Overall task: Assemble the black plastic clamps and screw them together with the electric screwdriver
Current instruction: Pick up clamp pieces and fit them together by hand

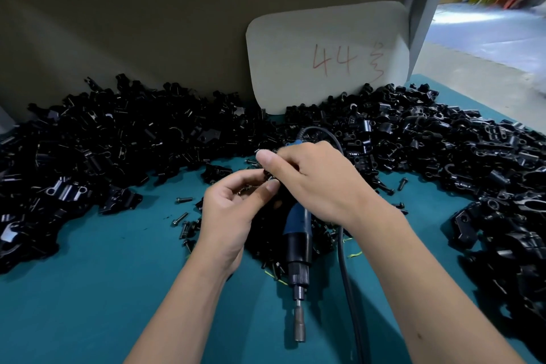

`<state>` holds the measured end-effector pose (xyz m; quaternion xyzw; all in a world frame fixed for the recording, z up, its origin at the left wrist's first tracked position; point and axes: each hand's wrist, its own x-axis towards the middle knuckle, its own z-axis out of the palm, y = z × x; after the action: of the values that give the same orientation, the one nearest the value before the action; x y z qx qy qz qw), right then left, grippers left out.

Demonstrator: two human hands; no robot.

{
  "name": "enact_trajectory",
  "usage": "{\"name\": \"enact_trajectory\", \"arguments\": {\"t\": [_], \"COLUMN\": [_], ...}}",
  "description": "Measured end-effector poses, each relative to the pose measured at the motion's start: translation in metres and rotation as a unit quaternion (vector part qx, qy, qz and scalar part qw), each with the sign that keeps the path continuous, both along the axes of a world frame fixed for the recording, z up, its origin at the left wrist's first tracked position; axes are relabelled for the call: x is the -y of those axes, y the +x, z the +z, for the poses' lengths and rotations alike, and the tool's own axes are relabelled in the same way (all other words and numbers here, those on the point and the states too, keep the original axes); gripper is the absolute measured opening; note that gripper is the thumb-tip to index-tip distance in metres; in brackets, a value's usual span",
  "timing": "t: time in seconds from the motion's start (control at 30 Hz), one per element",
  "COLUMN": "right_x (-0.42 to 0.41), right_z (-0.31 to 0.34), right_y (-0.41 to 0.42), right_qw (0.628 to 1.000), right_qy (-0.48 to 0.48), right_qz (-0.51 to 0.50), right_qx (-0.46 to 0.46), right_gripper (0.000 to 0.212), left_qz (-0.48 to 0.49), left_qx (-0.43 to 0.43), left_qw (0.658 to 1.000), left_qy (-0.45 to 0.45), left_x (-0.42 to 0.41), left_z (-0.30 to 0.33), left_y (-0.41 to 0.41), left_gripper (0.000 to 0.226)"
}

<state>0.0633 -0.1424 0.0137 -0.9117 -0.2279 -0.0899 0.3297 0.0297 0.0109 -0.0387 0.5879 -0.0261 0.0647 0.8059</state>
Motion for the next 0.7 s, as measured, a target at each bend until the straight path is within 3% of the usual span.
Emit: {"name": "enact_trajectory", "arguments": {"t": [0.07,0.2,0.3,0.37,0.5,0.63,0.7], "right_x": [0.002,0.000,-0.004,-0.003,0.007,0.015,0.014], "right_z": [0.001,0.004,0.006,0.007,0.010,0.009,0.008], "right_y": [0.001,0.001,-0.004,-0.002,0.004,0.004,0.003], "right_qw": [1.000,0.999,0.998,0.997,0.991,0.986,0.981], "right_qy": [0.000,-0.019,0.013,0.031,0.023,0.068,0.127], "right_qz": [0.022,-0.029,-0.060,-0.069,-0.076,-0.079,-0.072], "right_qx": [-0.002,0.009,-0.011,-0.033,-0.107,-0.127,-0.127], "right_gripper": [0.046,0.064,0.066,0.057,0.012,0.041,0.044], "left_qz": [0.002,0.001,0.015,0.016,0.009,-0.005,-0.009], "left_qx": [0.001,0.013,-0.001,-0.011,-0.047,-0.074,-0.077], "left_qw": [1.000,0.999,1.000,1.000,0.995,0.988,0.985], "left_qy": [0.000,0.041,0.019,-0.025,-0.092,-0.136,-0.157], "left_x": [-0.002,-0.001,0.000,-0.001,-0.003,-0.004,-0.005], "left_z": [-0.001,-0.001,-0.002,-0.001,0.001,0.000,0.000], "left_y": [0.000,-0.001,0.000,0.001,0.003,0.003,0.003], "left_gripper": [0.026,0.033,0.028,0.025,0.025,0.010,0.017]}}
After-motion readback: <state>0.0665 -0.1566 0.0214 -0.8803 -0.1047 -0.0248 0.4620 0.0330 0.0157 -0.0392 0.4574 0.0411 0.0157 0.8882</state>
